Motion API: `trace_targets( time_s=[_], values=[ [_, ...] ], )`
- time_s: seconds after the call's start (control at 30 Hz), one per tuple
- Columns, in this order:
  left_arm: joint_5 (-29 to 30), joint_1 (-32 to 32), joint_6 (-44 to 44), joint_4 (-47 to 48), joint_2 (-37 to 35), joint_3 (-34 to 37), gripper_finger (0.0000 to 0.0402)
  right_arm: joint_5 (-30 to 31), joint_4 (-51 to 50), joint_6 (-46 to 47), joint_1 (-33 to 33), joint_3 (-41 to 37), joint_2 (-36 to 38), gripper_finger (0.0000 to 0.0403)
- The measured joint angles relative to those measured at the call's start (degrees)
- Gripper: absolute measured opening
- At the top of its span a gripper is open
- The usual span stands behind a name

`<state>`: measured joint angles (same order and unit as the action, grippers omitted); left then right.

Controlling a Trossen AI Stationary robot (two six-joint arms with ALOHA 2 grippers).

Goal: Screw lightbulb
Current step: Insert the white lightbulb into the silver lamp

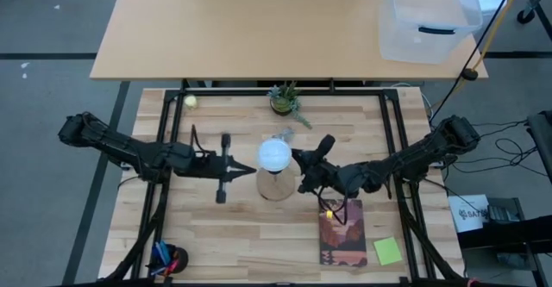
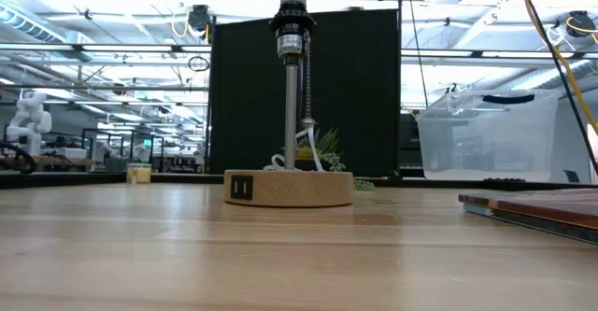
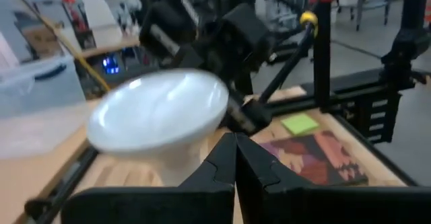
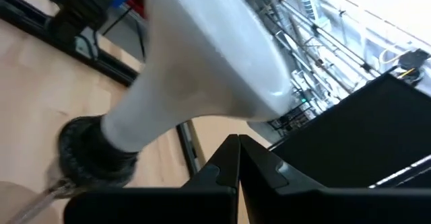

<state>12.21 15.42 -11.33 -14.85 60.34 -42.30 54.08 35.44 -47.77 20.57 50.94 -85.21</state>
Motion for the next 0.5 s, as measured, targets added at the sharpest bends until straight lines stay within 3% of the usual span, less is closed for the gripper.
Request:
trace_targets(
  time_s=[0.5],
  values=[
    [-0.12, -5.78, 3.34, -1.34, -0.07, 0.0, 0.0, 0.72, 4.31, -7.15, 0.19, -0.09, 0.0, 0.0]
  ],
)
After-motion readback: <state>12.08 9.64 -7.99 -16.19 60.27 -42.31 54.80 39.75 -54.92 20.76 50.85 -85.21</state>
